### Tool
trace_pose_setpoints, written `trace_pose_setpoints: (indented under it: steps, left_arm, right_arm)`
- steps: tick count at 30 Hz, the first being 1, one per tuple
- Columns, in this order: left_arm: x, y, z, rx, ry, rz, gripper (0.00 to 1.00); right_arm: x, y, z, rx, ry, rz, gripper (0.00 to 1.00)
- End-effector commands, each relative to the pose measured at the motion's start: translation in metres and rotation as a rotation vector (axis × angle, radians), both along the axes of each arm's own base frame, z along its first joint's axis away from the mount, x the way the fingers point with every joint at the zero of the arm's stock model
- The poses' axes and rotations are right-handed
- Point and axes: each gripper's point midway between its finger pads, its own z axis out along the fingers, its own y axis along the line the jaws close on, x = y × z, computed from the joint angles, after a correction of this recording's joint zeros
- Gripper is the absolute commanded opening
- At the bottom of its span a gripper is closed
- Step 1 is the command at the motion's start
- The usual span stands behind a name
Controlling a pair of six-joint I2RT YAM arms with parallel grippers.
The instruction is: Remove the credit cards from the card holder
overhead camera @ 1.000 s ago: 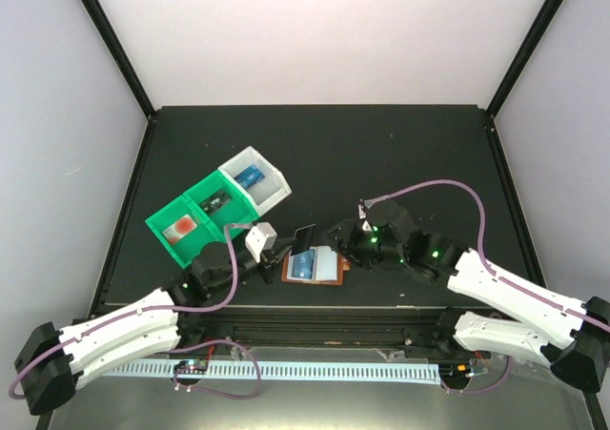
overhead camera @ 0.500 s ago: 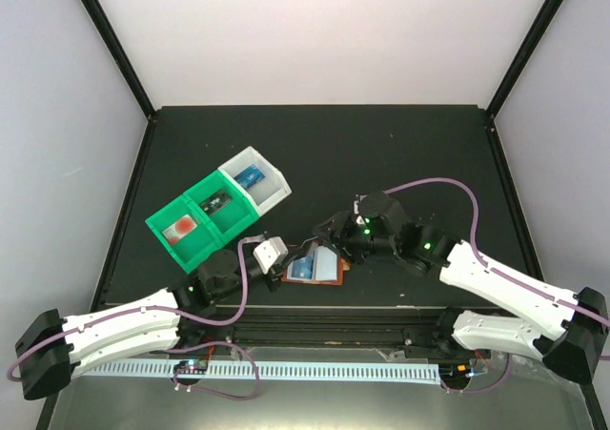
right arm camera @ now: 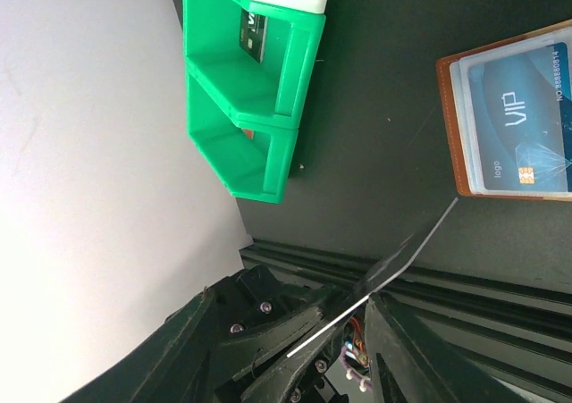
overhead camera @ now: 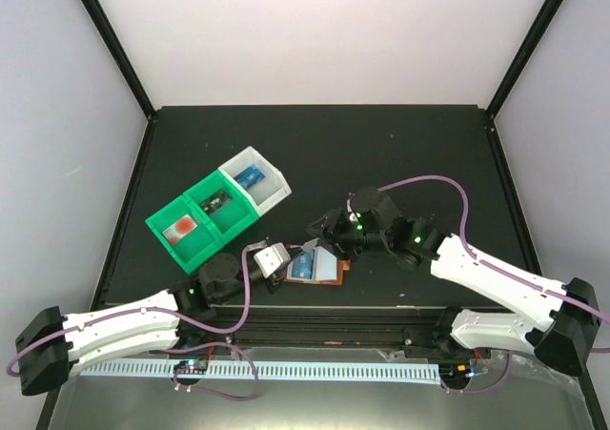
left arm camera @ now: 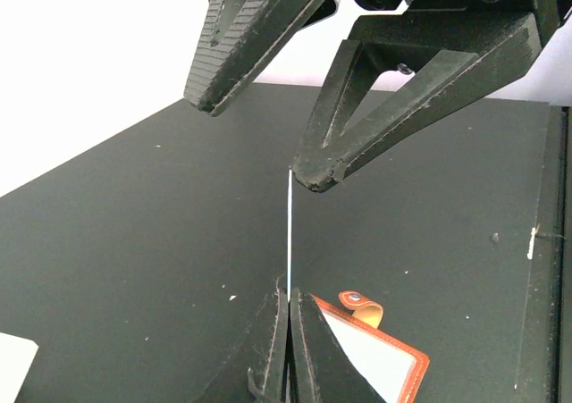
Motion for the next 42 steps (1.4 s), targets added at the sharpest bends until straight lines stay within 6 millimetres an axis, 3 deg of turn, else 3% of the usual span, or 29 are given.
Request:
trace_pose_setpoints:
  steps: [1,13,18,25,30,33,35,38,42]
  left_arm:
    - [0.002,0.001,0.012,-0.010,-0.066,0.018,0.02]
    - [0.003,0.002,0.012,0.000,-0.094,0.028,0.02]
    - [0.002,0.001,0.012,0.002,-0.100,0.024,0.02]
    - [0.001,0.001,0.012,0.009,-0.109,0.020,0.01]
    - [0.001,0.002,0.011,0.003,-0.093,0.032,0.02]
    - [0.001,0.003,0.012,-0.013,-0.059,0.039,0.03]
    - [0.006,0.006,0.014,-0.029,-0.002,0.082,0.16]
    - [0.014,0.014,0.019,-0.057,0.097,0.157,0.50]
    - [0.019,0.025,0.024,-0.139,0.259,0.244,0.73]
  right_arm:
    - [0.000,-0.001,-0.001,-0.004,0.033,-0.020,0.47]
    - [0.003,-0.002,-0.015,-0.030,0.070,-0.054,0.46]
    - [0.009,-0.004,-0.022,-0.034,0.059,-0.079,0.39]
    - [0.011,-0.004,-0.027,-0.028,0.065,-0.081,0.26]
    - [0.012,-0.006,-0.029,-0.019,0.043,-0.086,0.01]
    - [0.014,-0.004,-0.030,0.000,0.010,-0.068,0.01]
    - [0.014,-0.004,-0.031,-0.006,-0.029,-0.048,0.01]
    - [0.016,-0.009,-0.033,-0.025,-0.114,-0.025,0.01]
    - [0.023,-0.024,-0.036,-0.087,-0.321,0.006,0.01]
